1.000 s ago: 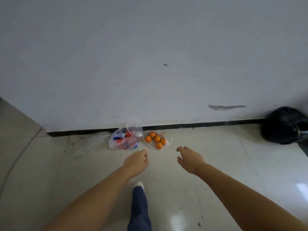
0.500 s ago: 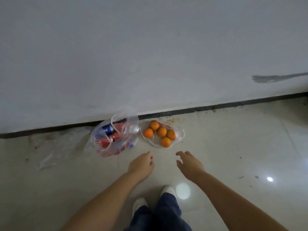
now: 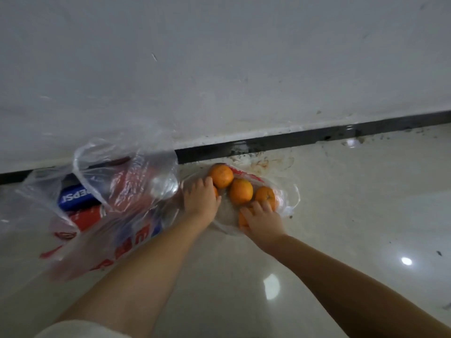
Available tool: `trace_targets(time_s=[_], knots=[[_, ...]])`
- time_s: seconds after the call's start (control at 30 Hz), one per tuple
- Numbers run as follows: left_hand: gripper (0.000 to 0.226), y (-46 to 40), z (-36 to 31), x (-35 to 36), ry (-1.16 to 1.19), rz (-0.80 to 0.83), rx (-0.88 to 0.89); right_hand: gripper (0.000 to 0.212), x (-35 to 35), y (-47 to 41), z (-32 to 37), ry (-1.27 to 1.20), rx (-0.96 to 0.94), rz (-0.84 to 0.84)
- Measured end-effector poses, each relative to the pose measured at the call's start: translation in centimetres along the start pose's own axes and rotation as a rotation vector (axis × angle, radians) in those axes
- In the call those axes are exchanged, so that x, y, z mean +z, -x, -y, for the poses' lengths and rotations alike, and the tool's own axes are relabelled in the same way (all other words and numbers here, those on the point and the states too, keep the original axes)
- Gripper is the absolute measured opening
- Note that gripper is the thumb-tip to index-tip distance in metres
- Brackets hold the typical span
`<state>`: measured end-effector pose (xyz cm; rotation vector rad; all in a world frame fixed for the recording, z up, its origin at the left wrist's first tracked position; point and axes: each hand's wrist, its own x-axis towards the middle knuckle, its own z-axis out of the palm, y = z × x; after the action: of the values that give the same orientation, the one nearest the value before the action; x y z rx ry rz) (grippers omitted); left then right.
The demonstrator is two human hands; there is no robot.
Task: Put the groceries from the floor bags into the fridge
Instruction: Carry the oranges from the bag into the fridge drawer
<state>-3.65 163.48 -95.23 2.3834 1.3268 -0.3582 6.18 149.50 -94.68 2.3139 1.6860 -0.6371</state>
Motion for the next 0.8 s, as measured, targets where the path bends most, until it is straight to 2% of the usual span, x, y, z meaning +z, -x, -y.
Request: trace_targets(time_s=[0.07, 0.13, 0.2, 0.3, 0.5, 0.63, 0.8], knots=[[0.061, -0.5, 0.5, 1.0, -0.033, 0.042, -0.04, 0.044, 1.5, -0.5, 0.6, 0.024, 0.033, -0.011], [0.065, 0.0, 0.7, 1.0, -0.051, 0.066, 0.005, 0.045, 1.4, -0.4, 1.0, 0.003, 0.044, -0.031], [0.066, 1.4, 0.9, -0.2, -0.022, 0.061, 0.062, 0.044, -0.5, 0.5, 1.2, -0.138, 0.082, -0.019], [0.067, 4.8, 0.3, -4.0, 0.103, 0.021, 0.072, 0.055, -4.9, 2.9, 0.7, -0.322, 0.139, -0.029], [0.064, 14.9, -4.9, -16.1, 0.278, 0.138, 0.071, 0.055, -17.9, 12.0, 1.0, -0.398, 0.25, 0.006], [0.063, 20.9, -9.4, -26.3, 0.236, 0.177, 0.164, 0.057, -28.0, 19.6, 0.7, -0.414, 0.296, 0.003], [0.069, 26.4, -14.2, -39.4, 0.241, 0.152, 0.235, 0.053, -40.2, 29.0, 0.3, -0.472, 0.397, -0.077]])
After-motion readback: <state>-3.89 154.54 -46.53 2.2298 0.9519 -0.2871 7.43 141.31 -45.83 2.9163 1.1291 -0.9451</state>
